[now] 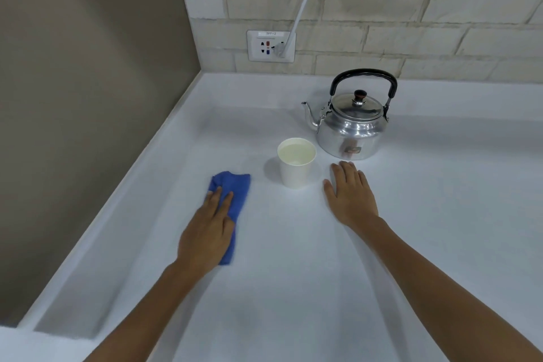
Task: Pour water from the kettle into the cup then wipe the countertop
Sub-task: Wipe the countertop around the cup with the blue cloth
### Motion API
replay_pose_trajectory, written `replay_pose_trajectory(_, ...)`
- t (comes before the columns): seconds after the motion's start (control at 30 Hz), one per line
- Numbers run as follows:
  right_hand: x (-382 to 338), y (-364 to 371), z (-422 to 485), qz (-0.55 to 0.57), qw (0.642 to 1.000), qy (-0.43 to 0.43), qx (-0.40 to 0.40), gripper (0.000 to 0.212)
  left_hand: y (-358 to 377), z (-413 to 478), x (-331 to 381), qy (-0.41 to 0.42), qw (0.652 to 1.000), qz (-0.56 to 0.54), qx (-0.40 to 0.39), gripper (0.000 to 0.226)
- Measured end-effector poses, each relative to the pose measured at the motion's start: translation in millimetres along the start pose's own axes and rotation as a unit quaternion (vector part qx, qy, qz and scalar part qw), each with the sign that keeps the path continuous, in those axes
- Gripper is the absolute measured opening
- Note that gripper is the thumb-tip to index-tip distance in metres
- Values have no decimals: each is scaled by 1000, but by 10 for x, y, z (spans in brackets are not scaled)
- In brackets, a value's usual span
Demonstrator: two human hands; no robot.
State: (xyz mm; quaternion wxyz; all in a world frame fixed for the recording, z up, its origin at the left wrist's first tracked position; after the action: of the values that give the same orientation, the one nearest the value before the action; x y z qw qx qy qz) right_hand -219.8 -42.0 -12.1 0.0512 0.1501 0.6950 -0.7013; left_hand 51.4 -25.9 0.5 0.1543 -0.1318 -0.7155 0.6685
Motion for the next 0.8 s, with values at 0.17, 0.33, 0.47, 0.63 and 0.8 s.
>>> replay_pose_trajectory(0.17, -30, 0, 8, -11, 1000, 3, 8, 50, 66, -51, 421, -38, 997, 42, -45, 50)
replay_pose_trajectory(0.33, -33, 17, 25, -15, 1000, 1, 5, 50, 23, -326, 1386, 58, 998, 1, -12, 51)
replay_pose_trajectory(0.47, 10, 7, 28, 0, 1000, -5, -1, 51, 14, -343, 1377, 93, 996, -11, -10, 51)
replay_pose_trajectory(0.63, 5, -17, 9, 0, 1000, -5, 9, 50, 129, -194, 604, 8, 997, 68, -47, 47)
replay_pose_trajectory(0.8, 2, 5, 26, 0, 1000, 1, 11, 50, 183, -208, 981, -34, 998, 27, -55, 52)
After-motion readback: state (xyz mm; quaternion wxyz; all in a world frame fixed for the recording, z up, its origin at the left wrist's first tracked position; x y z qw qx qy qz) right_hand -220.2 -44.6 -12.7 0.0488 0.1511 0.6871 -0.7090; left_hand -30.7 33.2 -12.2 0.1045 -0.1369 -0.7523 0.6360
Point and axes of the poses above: each hand's wrist, its own z-axis towards the middle knuckle, its own y-axis out of the palm, x = y × z, the point moved 10 cm from there along z, towards the middle knuckle, and after that the axes turned 10 degrees about -x, right-handed, at the moved point
